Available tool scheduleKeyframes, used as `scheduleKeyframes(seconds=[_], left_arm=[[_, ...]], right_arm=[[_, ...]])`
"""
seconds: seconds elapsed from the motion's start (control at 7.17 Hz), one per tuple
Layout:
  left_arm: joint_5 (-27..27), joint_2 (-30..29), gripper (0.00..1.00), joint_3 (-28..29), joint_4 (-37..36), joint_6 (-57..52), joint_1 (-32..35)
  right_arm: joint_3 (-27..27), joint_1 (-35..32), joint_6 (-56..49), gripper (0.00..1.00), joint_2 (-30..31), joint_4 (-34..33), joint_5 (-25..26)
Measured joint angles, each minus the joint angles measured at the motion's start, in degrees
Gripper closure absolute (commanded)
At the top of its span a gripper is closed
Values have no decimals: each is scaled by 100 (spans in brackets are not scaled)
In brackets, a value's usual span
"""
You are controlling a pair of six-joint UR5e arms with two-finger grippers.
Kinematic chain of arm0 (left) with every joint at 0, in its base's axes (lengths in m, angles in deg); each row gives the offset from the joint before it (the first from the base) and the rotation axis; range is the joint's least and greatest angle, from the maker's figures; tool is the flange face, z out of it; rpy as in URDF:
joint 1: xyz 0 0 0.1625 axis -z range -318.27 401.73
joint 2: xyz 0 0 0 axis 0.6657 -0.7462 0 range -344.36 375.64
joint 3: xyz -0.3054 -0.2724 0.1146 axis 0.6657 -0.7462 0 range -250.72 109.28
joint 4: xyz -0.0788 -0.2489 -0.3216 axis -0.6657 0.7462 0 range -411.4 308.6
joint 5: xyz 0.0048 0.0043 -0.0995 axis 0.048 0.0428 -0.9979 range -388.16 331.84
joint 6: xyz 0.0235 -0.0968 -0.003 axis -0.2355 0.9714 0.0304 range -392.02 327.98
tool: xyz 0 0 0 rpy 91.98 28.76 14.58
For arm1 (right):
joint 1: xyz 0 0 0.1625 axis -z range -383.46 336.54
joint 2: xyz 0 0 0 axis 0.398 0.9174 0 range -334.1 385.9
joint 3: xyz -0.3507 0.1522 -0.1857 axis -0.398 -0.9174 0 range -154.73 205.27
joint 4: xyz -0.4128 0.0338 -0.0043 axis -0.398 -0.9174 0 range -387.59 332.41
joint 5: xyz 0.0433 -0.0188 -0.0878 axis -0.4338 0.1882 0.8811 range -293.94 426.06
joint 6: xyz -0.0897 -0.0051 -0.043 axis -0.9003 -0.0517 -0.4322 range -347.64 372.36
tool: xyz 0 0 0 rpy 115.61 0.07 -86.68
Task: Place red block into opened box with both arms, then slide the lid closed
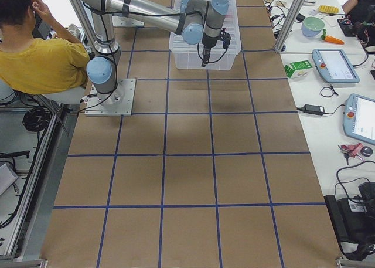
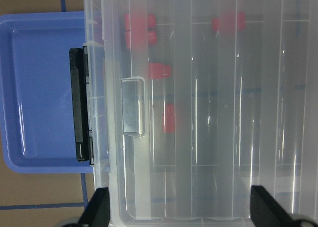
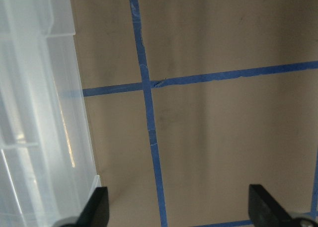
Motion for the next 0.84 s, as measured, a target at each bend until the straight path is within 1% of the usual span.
scheduleKeyframes(seconds=[0.56, 0.84], left_arm=[[-1, 3, 0, 3, 0, 0, -1], [-2, 3, 0, 4, 0, 0, -2]], right_arm=[[-24, -1, -18, 0, 42, 0, 2], [-206, 0, -69, 0, 142, 14, 7]])
